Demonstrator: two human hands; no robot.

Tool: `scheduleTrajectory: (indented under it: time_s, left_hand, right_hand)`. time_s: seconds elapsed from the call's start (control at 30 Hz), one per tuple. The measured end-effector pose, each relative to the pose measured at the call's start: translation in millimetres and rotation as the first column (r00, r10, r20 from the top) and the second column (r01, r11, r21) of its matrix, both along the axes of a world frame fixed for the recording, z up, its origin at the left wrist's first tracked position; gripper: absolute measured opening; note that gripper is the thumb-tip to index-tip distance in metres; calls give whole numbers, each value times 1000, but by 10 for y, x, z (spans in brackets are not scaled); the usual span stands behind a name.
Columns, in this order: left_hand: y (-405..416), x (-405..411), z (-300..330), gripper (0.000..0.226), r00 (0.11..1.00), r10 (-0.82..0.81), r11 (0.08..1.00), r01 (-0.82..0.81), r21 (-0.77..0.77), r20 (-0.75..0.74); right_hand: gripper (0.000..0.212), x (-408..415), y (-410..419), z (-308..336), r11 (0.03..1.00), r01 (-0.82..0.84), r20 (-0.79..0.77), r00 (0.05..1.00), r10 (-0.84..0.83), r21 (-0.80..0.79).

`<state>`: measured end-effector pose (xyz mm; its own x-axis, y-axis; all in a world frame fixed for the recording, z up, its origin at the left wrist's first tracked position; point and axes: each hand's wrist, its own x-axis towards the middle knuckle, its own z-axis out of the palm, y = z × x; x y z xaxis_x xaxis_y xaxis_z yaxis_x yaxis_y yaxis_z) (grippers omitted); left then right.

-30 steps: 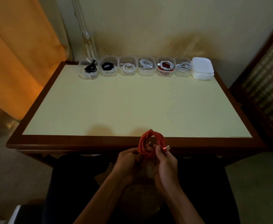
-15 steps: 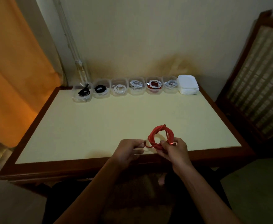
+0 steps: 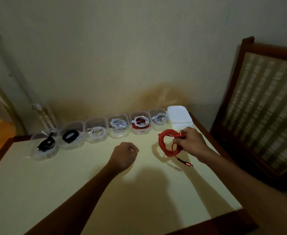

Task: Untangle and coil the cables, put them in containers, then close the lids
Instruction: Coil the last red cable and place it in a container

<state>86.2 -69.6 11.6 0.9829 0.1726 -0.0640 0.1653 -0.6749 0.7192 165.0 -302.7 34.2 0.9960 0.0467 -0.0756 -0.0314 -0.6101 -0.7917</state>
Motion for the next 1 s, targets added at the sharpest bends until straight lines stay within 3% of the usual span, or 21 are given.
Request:
scheduleTrajectory:
  time_s: [0.2,0.3,0.47,0.57,0.63,0.7,0.8,0.87,1.0]
  left_hand:
    - [78,1007,-215,19,963,-162,937,82,340,215]
    - [111,1435,-323,24,903,-277,876,96,473,329]
    - [132,1979,-435,14,884,-365,820,156,551,292]
    - [124,2195,-531,24,904,-357,815,178,552,234]
    - [122,2295,-589,30,909,-364,795,189,576,204]
    - [131,2356,-631,33,913,-360,797,194,572,191]
    - [152,2451,-696,36,913,-350,801,174,572,212]
    - [156,2519,-701,36,911,-342,792,147,593,231]
    - [3,2586,-528,11,915,-288,778,50,626,284]
  right_hand:
    - [14,1174,165,-11,1000,-14,42,999,13,27]
    - [26,1730,335,-85,1000,-26,45,999,27,-5]
    - [26,2338,637,-209,962,-28,120,991,63,-273]
    - [24,2592,767,-377,925,-75,108,986,123,-374]
    - [18,2658,790,-493,872,-92,117,979,168,-481]
    - [17,2652,786,-602,749,-65,173,956,235,-659]
    - [32,2658,748,-760,595,-101,141,928,346,-797]
    - [33,2722,680,-795,607,-186,86,917,390,-773]
    - [28,2706,352,-559,757,-293,141,882,450,-584]
